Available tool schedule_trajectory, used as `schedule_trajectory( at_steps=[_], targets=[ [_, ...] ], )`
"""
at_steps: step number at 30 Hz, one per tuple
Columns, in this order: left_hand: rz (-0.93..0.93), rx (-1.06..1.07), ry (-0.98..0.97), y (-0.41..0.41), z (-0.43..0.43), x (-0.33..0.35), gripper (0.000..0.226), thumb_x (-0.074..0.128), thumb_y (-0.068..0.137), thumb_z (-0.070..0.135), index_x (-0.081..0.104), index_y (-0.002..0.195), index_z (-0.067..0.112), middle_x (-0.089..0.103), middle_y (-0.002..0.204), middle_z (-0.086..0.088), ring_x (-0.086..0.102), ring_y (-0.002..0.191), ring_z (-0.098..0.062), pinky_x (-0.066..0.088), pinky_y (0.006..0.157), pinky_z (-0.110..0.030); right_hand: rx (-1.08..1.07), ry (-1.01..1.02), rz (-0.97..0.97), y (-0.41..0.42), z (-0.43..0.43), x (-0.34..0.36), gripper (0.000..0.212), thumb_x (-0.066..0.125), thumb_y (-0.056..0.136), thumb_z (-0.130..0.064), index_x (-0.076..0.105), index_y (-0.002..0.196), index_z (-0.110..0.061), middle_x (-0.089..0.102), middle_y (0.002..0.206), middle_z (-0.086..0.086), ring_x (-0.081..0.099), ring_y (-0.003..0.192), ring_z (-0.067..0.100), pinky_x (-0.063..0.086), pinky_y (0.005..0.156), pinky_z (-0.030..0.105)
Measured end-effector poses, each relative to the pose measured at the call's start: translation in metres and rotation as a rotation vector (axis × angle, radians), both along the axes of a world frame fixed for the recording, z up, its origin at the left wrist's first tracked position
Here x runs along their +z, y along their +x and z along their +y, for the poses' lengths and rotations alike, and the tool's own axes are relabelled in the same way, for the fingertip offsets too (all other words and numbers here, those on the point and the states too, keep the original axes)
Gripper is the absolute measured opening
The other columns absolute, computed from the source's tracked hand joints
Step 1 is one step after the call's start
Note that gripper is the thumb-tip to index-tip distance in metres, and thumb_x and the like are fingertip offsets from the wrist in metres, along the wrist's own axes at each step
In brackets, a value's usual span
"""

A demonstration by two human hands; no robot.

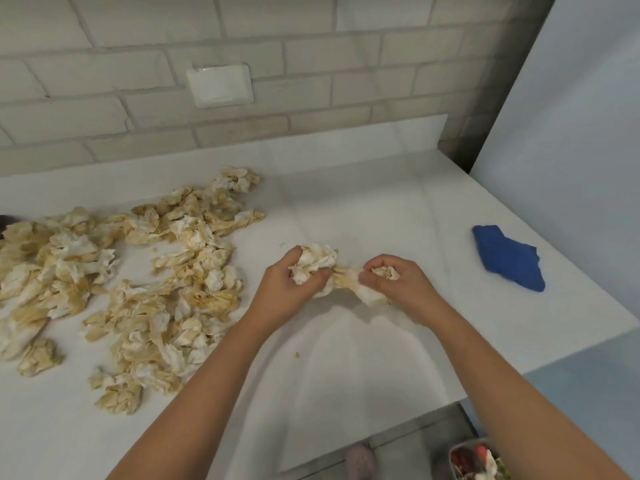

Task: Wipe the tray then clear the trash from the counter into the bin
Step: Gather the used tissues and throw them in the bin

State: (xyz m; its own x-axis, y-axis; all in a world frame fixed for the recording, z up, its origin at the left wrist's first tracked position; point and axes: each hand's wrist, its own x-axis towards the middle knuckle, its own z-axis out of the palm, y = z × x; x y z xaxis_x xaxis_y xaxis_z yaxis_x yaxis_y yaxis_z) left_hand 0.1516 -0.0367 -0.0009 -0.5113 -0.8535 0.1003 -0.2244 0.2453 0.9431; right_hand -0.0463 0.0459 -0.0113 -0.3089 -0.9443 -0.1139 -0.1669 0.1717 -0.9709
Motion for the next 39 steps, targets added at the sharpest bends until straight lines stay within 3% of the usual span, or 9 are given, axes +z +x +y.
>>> schedule_trajectory(
  at_steps=[5, 8, 13, 17, 22, 26, 31, 34, 39],
  targets=[
    [0.13, -0.063, 0.106, -0.032, 0.016, 0.029, 0.01, 0.069, 0.085, 0.023, 0.063, 0.092, 0.029, 0.071, 0.082, 0.017, 0.066, 0.078, 0.0, 0.048, 0.067, -0.013, -0.218, -0.025, -0.244, -0.023, 0.043, 0.016, 0.016, 0.072, 0.075, -0.031, 0.066, 0.082, -0.017, 0.067, 0.074, -0.005, 0.061, 0.063, 0.007, 0.047, 0.053, 0.02],
    [0.23, -0.062, 0.16, -0.054, 0.032, 0.043, 0.008, 0.066, 0.087, 0.02, 0.064, 0.093, 0.025, 0.071, 0.08, 0.014, 0.067, 0.077, -0.002, 0.049, 0.065, -0.014, -0.349, -0.066, -0.425, -0.044, 0.069, 0.021, 0.024, 0.068, 0.079, -0.036, 0.066, 0.091, -0.016, 0.07, 0.083, 0.001, 0.065, 0.07, 0.012, 0.05, 0.057, 0.024],
    [0.353, -0.059, 0.251, -0.105, 0.069, 0.061, 0.009, 0.061, 0.09, 0.018, 0.064, 0.096, 0.024, 0.073, 0.083, 0.01, 0.069, 0.082, -0.007, 0.051, 0.066, -0.019, -0.4, -0.138, -0.667, -0.084, 0.113, 0.027, 0.043, 0.065, 0.081, -0.04, 0.063, 0.115, -0.013, 0.069, 0.087, 0.002, 0.065, 0.068, 0.013, 0.048, 0.05, 0.023],
    [0.392, -0.066, 0.285, -0.157, 0.114, 0.071, 0.007, 0.059, 0.091, 0.02, 0.064, 0.092, 0.024, 0.068, 0.073, 0.01, 0.065, 0.069, -0.007, 0.048, 0.064, -0.024, -0.422, -0.19, -0.739, -0.123, 0.16, 0.03, 0.038, 0.063, 0.077, -0.036, 0.061, 0.109, -0.015, 0.07, 0.086, 0.001, 0.065, 0.069, 0.014, 0.049, 0.051, 0.023],
    [0.465, -0.178, 0.378, -0.229, 0.195, 0.055, 0.012, 0.055, 0.092, 0.015, 0.059, 0.083, 0.022, 0.061, 0.062, 0.01, 0.058, 0.055, -0.006, 0.044, 0.051, -0.018, -0.44, -0.133, -0.706, -0.176, 0.243, 0.004, 0.027, 0.069, 0.074, -0.033, 0.057, 0.094, -0.018, 0.063, 0.074, 0.0, 0.059, 0.059, 0.014, 0.045, 0.049, 0.027],
    [0.512, -0.17, 0.54, -0.282, 0.262, -0.006, 0.005, 0.061, 0.087, 0.021, 0.059, 0.083, 0.02, 0.063, 0.066, 0.009, 0.06, 0.064, -0.006, 0.047, 0.06, -0.02, -0.527, -0.03, -0.75, -0.206, 0.311, -0.058, 0.01, 0.052, 0.091, -0.022, 0.052, 0.087, -0.014, 0.052, 0.068, 0.007, 0.052, 0.051, 0.016, 0.042, 0.044, 0.027],
    [0.488, 0.034, 0.824, -0.329, 0.33, -0.128, 0.021, 0.065, 0.084, 0.022, 0.061, 0.099, 0.009, 0.07, 0.084, -0.005, 0.067, 0.082, -0.02, 0.054, 0.07, -0.031, -0.689, 0.238, -0.656, -0.226, 0.371, -0.167, 0.018, 0.056, 0.085, -0.028, 0.06, 0.089, -0.01, 0.062, 0.081, 0.012, 0.061, 0.072, 0.021, 0.049, 0.063, 0.032],
    [0.367, 0.118, 0.839, -0.348, 0.359, -0.213, 0.024, 0.065, 0.087, 0.024, 0.063, 0.109, 0.014, 0.071, 0.1, -0.011, 0.068, 0.096, -0.027, 0.053, 0.088, -0.045, -0.78, 0.351, -0.562, -0.233, 0.387, -0.241, 0.017, 0.051, 0.091, -0.021, 0.061, 0.086, -0.007, 0.066, 0.08, 0.014, 0.063, 0.073, 0.022, 0.052, 0.062, 0.031],
    [0.169, 0.211, 0.748, -0.367, 0.387, -0.37, 0.022, 0.067, 0.085, 0.029, 0.066, 0.106, 0.022, 0.073, 0.097, -0.004, 0.069, 0.094, -0.023, 0.052, 0.09, -0.05, -0.903, 0.406, -0.528, -0.244, 0.396, -0.385, 0.012, 0.055, 0.091, -0.016, 0.063, 0.089, -0.007, 0.067, 0.082, 0.016, 0.062, 0.075, 0.027, 0.049, 0.065, 0.032]
  ],
)
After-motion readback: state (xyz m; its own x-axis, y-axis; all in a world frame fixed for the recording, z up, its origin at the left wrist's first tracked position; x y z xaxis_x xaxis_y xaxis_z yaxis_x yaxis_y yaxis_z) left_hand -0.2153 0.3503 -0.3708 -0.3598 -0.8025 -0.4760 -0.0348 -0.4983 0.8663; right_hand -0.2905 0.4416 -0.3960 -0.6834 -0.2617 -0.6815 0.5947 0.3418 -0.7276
